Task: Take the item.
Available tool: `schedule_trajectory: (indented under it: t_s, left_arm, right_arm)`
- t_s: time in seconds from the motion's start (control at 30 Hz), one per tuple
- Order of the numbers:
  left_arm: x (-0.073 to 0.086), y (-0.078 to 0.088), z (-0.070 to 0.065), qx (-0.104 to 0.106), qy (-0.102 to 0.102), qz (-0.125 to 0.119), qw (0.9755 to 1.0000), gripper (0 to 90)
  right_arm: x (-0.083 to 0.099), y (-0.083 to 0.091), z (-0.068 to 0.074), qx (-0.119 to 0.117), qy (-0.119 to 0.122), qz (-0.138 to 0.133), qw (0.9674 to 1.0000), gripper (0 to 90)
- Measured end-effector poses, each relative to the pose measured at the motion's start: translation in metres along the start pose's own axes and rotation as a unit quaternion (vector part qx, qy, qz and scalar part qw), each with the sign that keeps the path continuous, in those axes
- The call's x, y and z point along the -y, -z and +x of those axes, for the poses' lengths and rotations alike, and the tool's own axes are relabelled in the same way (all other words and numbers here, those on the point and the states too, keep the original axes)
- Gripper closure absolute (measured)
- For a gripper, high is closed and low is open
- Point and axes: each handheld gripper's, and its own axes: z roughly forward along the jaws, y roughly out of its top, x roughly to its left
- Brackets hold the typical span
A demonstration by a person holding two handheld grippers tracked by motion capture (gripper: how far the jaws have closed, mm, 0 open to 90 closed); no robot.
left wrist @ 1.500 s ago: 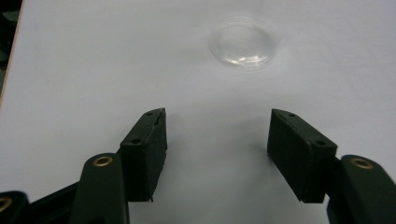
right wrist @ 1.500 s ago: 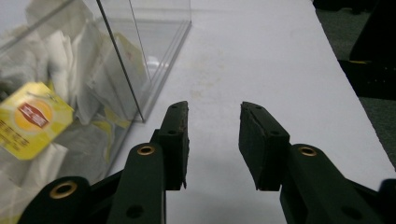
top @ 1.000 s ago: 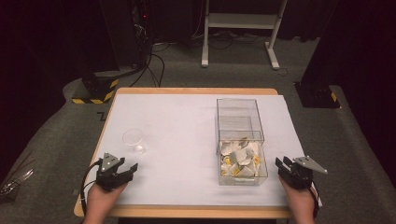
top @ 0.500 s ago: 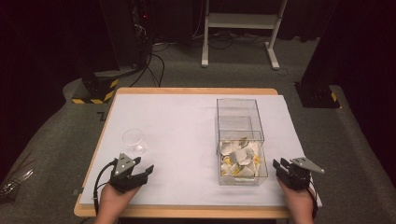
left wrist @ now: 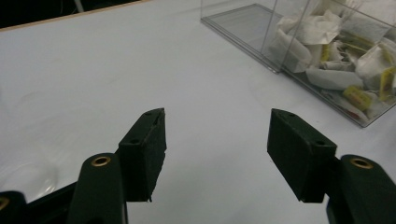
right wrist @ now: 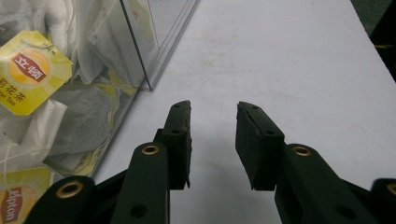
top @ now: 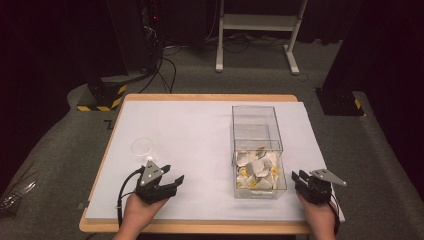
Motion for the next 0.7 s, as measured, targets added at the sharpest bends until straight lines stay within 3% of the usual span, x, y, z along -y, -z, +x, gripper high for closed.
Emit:
schedule_trajectory:
  t_s: [0.37, 0.7]
  left_arm:
    - [-0.023, -0.023, -0.029, 0.039, -0.021, -0.007, 0.9990, 37.5]
    - [-0.039, -0.039, -0.047, 0.065, -0.026, -0.018, 0.9974, 37.6]
  right_arm:
    - [0.001, -0.001, 0.000, -0.002, 0.005, 0.002, 1.0000, 65.6]
    - [0.001, -0.002, 0.000, -0.003, 0.005, 0.006, 1.0000, 65.6]
